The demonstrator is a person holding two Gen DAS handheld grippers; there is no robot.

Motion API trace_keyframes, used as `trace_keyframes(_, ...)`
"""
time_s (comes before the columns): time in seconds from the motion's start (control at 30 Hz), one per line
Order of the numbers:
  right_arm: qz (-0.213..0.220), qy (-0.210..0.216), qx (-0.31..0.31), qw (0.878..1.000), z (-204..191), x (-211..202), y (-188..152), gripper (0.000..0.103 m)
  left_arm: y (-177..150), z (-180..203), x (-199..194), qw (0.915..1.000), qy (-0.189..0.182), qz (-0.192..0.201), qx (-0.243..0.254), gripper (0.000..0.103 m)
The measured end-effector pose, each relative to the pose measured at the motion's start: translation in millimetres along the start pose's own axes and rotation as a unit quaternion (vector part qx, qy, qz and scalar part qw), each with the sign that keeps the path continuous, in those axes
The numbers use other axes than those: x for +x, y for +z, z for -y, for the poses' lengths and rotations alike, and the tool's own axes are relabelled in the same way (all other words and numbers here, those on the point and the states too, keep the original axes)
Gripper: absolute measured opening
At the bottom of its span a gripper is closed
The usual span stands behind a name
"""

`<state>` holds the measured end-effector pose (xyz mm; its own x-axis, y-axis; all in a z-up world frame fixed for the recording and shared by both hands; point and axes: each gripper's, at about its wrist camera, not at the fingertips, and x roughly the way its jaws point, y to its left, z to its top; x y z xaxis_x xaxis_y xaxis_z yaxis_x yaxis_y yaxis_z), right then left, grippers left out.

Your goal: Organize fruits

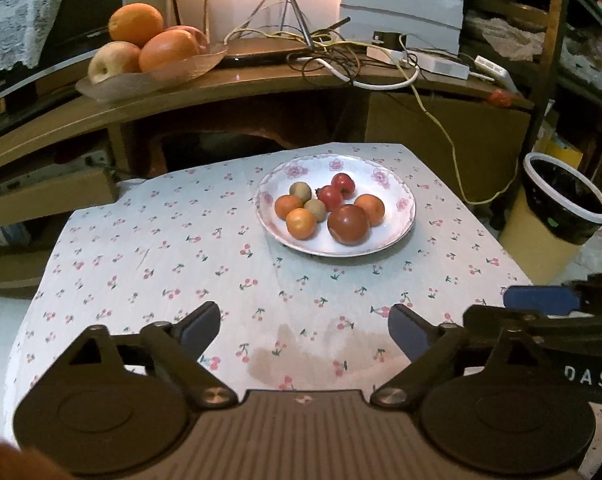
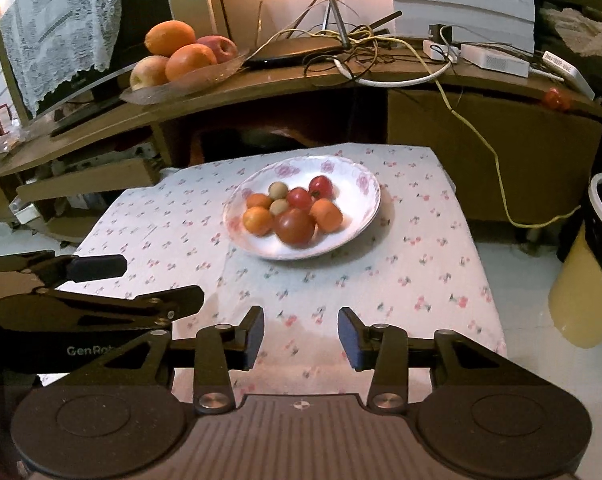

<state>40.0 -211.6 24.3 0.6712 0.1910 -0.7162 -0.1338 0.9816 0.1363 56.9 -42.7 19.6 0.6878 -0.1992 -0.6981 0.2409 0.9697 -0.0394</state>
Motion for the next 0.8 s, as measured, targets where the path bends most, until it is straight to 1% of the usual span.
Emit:
trace_keyframes(0.13, 0.004, -0.003, 0.009, 1.0, -2.3, -13.2, -10.9, 0.042, -9.2, 1.3, -10.6, 0.9999, 0.01, 0.003, 0.0, 0.103)
trace_keyframes(0.3, 0.009, -0.008, 0.017, 1.0, -3.2, -26.2, -23.3, 0.042, -23.2, 3.1, -23.8, 0.9998, 0.017, 0.003, 0.001, 0.103)
trace_keyframes(0.53, 0.009, -0.001, 0.017, 1.0, -12.3, -41.2, -40.3, 0.042, -41.2, 4.1, -41.6, 0.9998, 0.017, 0.004, -0.007, 0.103)
trace_keyframes(0.63, 0.007, 0.002, 0.015, 1.0, -17.0, -46.5, -47.7, 0.042, -46.6, 6.2, -49.2, 0.9998, 0.018, 0.009, -0.004, 0.103)
trace_keyframes(0.8, 0.005, 0.004, 0.011, 1.0, -23.0, -53.5, -58.2, 0.043, -55.2, 11.9, -57.3, 0.9994, 0.03, 0.011, 0.012, 0.103)
